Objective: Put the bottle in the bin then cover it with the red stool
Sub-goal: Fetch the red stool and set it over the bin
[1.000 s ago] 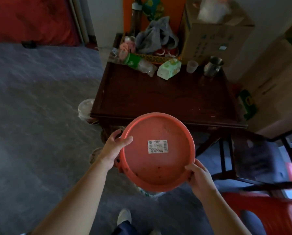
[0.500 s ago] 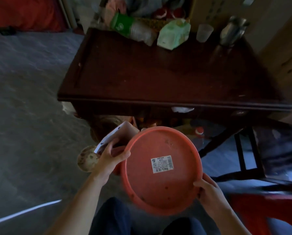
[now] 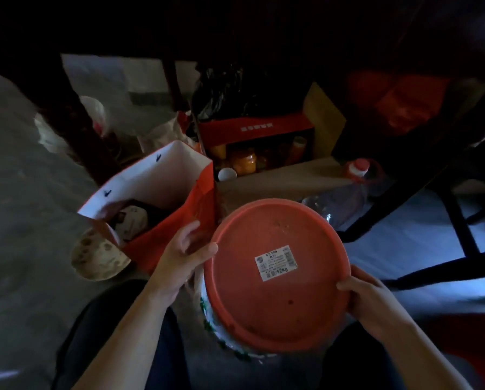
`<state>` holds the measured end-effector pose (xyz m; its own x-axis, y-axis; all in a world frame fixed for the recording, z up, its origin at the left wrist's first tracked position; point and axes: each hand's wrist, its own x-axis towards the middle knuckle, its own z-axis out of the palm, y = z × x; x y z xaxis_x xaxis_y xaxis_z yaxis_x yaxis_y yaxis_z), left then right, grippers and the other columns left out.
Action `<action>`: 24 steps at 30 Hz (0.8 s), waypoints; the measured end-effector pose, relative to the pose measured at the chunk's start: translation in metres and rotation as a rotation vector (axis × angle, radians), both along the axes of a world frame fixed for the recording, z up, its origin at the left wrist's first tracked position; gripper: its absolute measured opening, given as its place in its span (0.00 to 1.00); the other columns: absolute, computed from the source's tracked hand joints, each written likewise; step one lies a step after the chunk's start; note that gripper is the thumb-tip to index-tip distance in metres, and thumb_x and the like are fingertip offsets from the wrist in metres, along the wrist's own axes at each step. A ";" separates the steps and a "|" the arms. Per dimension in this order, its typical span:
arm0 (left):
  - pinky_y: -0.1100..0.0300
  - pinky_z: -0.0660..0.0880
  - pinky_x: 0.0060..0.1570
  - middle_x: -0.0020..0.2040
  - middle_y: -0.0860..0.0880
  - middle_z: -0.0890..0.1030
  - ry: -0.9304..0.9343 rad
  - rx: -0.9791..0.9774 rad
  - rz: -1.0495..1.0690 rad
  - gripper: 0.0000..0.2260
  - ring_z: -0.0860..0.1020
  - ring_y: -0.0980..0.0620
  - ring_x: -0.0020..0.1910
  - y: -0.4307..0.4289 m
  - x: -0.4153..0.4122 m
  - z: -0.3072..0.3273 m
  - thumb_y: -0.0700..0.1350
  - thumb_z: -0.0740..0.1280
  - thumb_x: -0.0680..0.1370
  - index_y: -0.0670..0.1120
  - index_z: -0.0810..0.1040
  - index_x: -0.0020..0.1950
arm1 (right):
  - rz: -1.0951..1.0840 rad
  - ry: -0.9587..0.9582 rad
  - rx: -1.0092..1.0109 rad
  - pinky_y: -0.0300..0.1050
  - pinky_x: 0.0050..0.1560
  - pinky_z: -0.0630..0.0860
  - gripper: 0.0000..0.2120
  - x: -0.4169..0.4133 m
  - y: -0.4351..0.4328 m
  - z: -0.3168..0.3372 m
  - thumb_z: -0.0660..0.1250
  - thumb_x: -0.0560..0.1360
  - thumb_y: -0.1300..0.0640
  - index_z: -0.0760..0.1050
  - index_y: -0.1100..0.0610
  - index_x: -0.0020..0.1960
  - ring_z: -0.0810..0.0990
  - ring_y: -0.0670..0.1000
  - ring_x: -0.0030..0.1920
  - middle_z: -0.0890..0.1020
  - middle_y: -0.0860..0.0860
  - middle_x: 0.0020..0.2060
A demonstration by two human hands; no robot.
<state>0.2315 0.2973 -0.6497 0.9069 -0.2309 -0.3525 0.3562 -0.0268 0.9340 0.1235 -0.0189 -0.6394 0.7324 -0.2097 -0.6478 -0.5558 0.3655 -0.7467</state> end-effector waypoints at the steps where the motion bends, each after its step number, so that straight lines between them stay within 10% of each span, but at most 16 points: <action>1: 0.76 0.74 0.41 0.58 0.56 0.77 0.004 0.000 0.004 0.56 0.79 0.71 0.51 -0.002 -0.001 -0.008 0.68 0.79 0.47 0.50 0.68 0.70 | 0.002 0.002 -0.003 0.46 0.33 0.76 0.12 0.001 -0.001 -0.008 0.61 0.71 0.74 0.76 0.66 0.52 0.77 0.56 0.33 0.78 0.61 0.36; 18: 0.52 0.69 0.65 0.72 0.43 0.70 0.148 0.097 0.084 0.48 0.72 0.48 0.67 -0.016 0.003 -0.050 0.65 0.75 0.60 0.48 0.64 0.75 | 0.041 0.132 -0.023 0.45 0.32 0.80 0.13 0.011 0.006 -0.066 0.63 0.69 0.74 0.77 0.67 0.52 0.80 0.55 0.31 0.80 0.62 0.37; 24: 0.60 0.68 0.54 0.69 0.45 0.73 0.196 0.079 0.092 0.42 0.73 0.51 0.61 -0.019 0.000 -0.057 0.63 0.71 0.65 0.47 0.64 0.74 | 0.096 0.212 -0.119 0.48 0.39 0.80 0.16 0.005 0.012 -0.073 0.66 0.68 0.72 0.76 0.68 0.56 0.79 0.59 0.38 0.80 0.64 0.42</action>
<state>0.2318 0.2787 -0.7065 0.8352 -0.1148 -0.5379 0.5351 -0.0563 0.8429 0.1288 -0.0067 -0.7119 0.6032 -0.2299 -0.7637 -0.7322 0.2200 -0.6445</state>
